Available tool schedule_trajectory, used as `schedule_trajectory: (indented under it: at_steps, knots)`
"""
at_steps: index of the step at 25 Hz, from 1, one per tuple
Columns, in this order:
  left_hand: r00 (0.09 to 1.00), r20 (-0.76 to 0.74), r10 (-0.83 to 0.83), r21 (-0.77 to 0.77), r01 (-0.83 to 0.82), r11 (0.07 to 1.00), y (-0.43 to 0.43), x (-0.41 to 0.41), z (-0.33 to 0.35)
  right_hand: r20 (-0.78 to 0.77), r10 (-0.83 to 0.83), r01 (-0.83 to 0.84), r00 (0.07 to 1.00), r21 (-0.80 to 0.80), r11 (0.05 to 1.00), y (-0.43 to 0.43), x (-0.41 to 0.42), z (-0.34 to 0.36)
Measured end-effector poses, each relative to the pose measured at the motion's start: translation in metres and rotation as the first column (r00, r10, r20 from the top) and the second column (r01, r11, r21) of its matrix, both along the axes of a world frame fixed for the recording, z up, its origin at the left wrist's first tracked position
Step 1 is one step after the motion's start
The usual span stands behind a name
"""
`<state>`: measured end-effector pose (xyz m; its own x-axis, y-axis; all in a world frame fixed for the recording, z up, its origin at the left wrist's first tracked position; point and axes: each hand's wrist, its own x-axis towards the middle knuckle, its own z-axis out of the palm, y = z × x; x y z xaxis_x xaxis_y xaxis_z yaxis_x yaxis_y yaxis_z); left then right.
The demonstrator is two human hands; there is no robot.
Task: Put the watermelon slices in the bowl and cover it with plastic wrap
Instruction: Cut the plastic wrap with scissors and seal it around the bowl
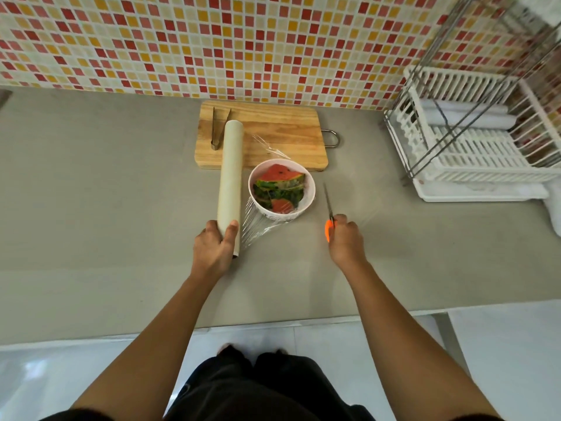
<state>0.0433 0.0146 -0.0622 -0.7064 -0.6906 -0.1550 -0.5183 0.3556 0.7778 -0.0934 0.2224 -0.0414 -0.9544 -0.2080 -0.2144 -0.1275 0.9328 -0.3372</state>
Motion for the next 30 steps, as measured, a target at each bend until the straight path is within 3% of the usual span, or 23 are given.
schedule_trajectory:
  at_steps: [4, 6, 8, 11, 14, 23, 30]
  knots:
    - [1.0, 0.007, 0.016, 0.055, -0.017, 0.998, 0.001, 0.004, 0.002, 0.003, -0.014, 0.014, 1.0, -0.447, 0.894, -0.006, 0.032, 0.011]
    - [1.0, 0.001, 0.023, 0.057, -0.023, 0.998, 0.0, -0.003, 0.007, 0.129, 0.041, 0.058, 0.991, -0.675, 0.735, -0.017, 0.051, 0.016]
    - [0.999, 0.001, 0.037, 0.083, -0.037, 0.996, -0.001, -0.005, 0.01, 0.265, 0.167, 0.111, 0.95, -0.785, 0.609, -0.031, 0.078, 0.012]
    - [0.998, -0.019, 0.057, 0.157, -0.053, 0.986, 0.001, 0.0, 0.008, 0.369, 0.209, 0.211, 0.906, -0.819, 0.534, -0.046, 0.11, -0.001]
    - [0.997, -0.031, 0.068, 0.133, -0.063, 0.989, 0.001, 0.001, 0.007, 0.433, 0.186, 0.29, 0.882, -0.81, 0.509, -0.05, 0.126, -0.008]
    - [0.996, -0.026, 0.087, 0.235, -0.079, 0.969, -0.004, 0.001, 0.004, 0.557, 0.255, 0.271, 0.79, -0.692, 0.669, -0.039, 0.172, -0.022]
    - [0.996, -0.036, 0.086, 0.249, -0.074, 0.966, -0.004, 0.002, 0.003, 0.588, 0.291, 0.301, 0.755, -0.704, 0.643, -0.058, 0.173, -0.017]
